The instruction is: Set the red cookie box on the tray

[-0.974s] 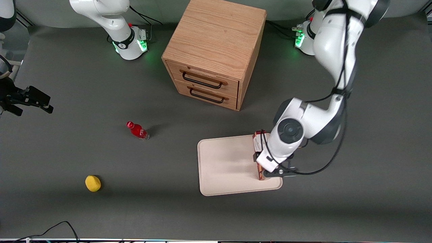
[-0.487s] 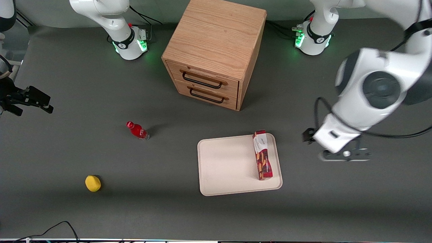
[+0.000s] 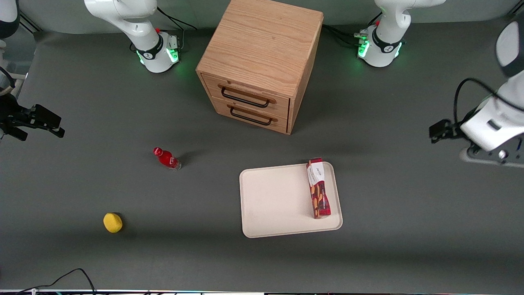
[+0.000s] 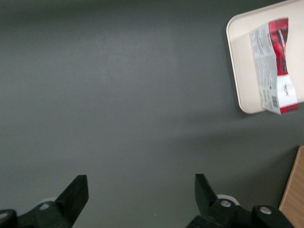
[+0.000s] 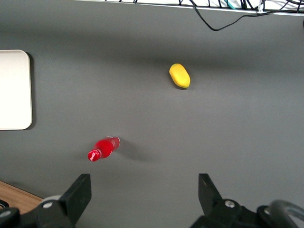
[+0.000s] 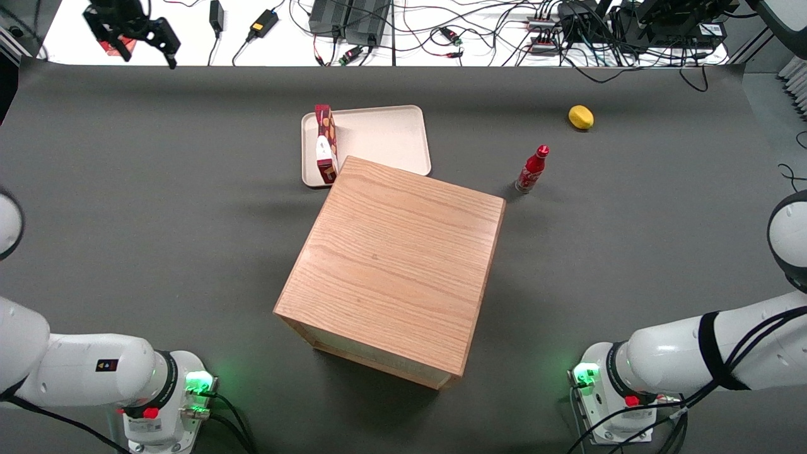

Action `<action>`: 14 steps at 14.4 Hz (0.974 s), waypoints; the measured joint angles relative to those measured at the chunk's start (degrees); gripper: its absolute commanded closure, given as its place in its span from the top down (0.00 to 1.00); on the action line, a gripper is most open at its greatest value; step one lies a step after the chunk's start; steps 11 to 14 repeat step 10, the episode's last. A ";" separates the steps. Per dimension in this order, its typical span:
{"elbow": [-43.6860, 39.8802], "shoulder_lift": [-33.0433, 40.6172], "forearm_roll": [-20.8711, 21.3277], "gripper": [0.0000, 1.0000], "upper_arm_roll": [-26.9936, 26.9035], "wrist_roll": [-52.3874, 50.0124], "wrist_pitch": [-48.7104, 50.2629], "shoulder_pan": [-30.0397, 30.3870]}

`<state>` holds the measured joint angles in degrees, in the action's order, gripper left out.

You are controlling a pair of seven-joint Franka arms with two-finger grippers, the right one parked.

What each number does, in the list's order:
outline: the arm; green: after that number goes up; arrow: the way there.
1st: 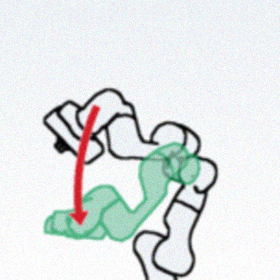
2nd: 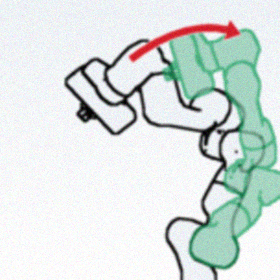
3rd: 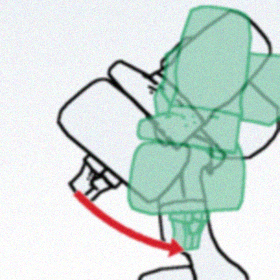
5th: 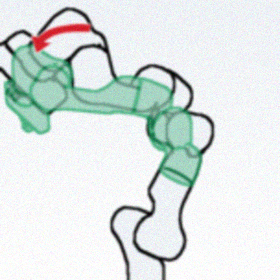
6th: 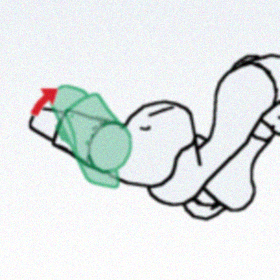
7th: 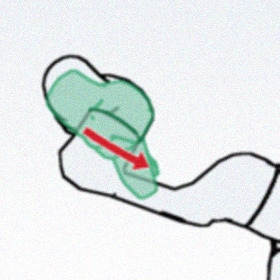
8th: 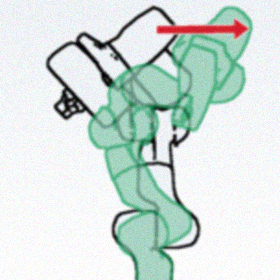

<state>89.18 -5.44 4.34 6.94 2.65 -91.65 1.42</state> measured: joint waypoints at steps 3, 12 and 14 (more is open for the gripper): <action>5.84 6.10 -0.57 1.00 0.06 0.24 0.01 0.13; 5.80 8.60 -0.60 1.00 -0.29 3.79 2.48 0.16; 5.80 8.60 -0.60 1.00 -0.29 3.79 2.48 0.16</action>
